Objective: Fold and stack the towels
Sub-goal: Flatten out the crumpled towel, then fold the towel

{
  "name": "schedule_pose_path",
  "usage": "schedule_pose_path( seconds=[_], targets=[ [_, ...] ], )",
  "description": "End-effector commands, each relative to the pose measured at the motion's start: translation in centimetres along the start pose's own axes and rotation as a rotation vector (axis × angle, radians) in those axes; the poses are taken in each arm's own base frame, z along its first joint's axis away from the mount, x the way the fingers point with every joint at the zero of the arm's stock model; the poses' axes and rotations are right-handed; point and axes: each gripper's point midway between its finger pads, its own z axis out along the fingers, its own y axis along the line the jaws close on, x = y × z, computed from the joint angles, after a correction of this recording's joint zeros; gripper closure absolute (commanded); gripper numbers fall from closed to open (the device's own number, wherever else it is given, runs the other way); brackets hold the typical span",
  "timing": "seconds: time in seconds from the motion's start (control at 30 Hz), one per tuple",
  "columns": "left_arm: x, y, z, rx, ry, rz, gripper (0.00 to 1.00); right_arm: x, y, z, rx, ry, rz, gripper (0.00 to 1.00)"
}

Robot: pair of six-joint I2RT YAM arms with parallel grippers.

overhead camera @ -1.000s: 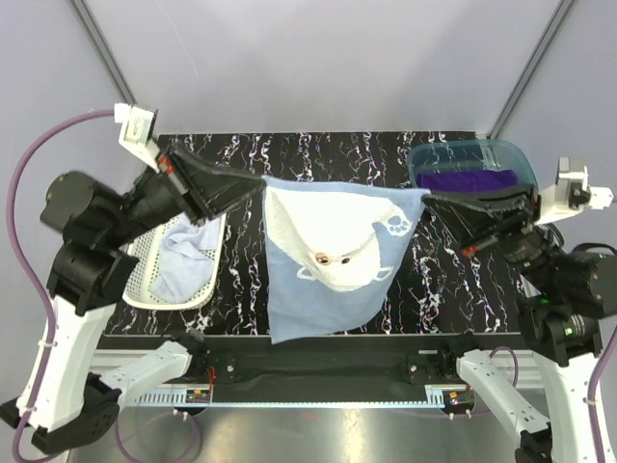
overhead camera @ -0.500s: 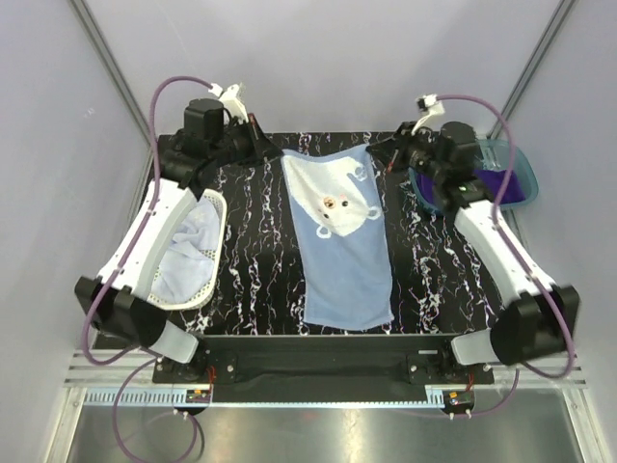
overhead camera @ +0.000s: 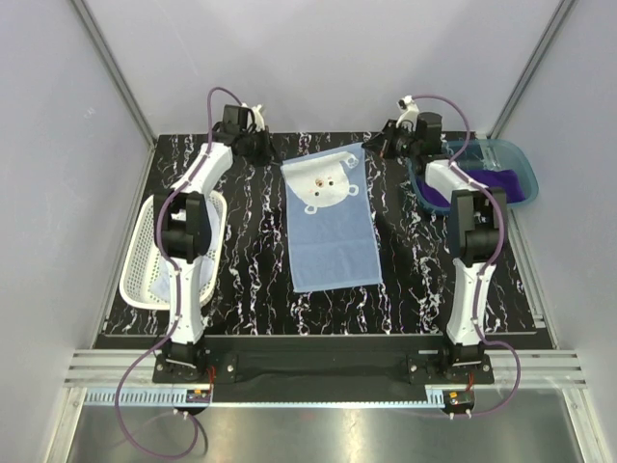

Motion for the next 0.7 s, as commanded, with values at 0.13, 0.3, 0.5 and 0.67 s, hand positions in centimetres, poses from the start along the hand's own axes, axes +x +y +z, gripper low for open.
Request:
schedule_pose_path(
  seconds=[0.13,0.3,0.5,0.67],
  targets=[
    [-3.6,-1.9,-1.1,0.096,-0.123,0.137,1.0,-2.5,0.0,0.4,-0.111,-0.065,-0.135,1.0],
    [-2.7,-3.0,-2.1,0.139,-0.113,0.14,1.0,-1.5,-0.3,-0.3,-0.073,-0.026,-0.129,1.0],
    [-0.6,-3.7,-3.9,0.094,-0.105,0.147,1.0,0.1,0.0,-3.2,0.022,0.005,-0.116,1.0],
    [2.8,-4.4,-4.8,0.051,-0.042,0.178,1.0,2.5,1.2,-5.9,0.05,0.047,-0.068,1.0]
  ],
)
